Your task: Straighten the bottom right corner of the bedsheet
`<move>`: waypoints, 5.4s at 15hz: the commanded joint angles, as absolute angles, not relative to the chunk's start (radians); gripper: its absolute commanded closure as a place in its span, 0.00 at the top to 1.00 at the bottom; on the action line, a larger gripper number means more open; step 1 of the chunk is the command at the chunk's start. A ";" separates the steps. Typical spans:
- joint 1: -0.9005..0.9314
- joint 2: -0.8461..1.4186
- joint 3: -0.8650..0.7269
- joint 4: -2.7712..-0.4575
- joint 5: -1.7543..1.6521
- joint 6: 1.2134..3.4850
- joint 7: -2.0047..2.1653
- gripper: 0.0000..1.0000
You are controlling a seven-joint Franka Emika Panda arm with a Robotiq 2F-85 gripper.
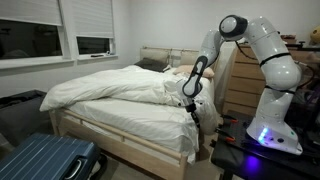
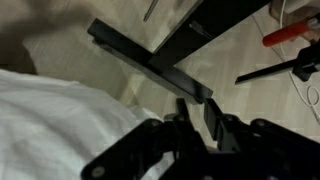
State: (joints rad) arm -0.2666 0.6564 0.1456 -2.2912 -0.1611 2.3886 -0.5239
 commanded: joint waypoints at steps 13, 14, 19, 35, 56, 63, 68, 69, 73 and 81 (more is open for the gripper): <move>-0.266 0.491 0.245 -2.542 -0.083 2.864 -0.512 1.00; -0.256 0.469 0.253 -2.559 -0.088 2.892 -0.500 1.00; -0.121 0.372 0.173 -2.613 -0.148 3.020 -0.391 1.00; 0.468 0.596 -0.257 -2.566 -0.272 3.202 -0.120 1.00; 0.735 0.836 -0.408 -2.493 -0.045 3.403 -0.183 0.13; 0.733 0.797 -0.400 -2.481 -0.041 3.227 -0.164 0.00; 0.684 0.737 -0.363 -2.423 -0.089 2.962 -0.116 0.01; 0.664 0.724 -0.347 -2.407 -0.101 2.907 -0.107 0.01; 0.524 0.681 -0.228 -2.342 -0.138 2.721 -0.087 0.01; 0.235 0.671 0.019 -2.284 -0.106 2.517 -0.100 0.01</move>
State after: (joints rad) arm 0.3002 0.7062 -0.0664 -2.2334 -0.1178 2.6235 -0.1145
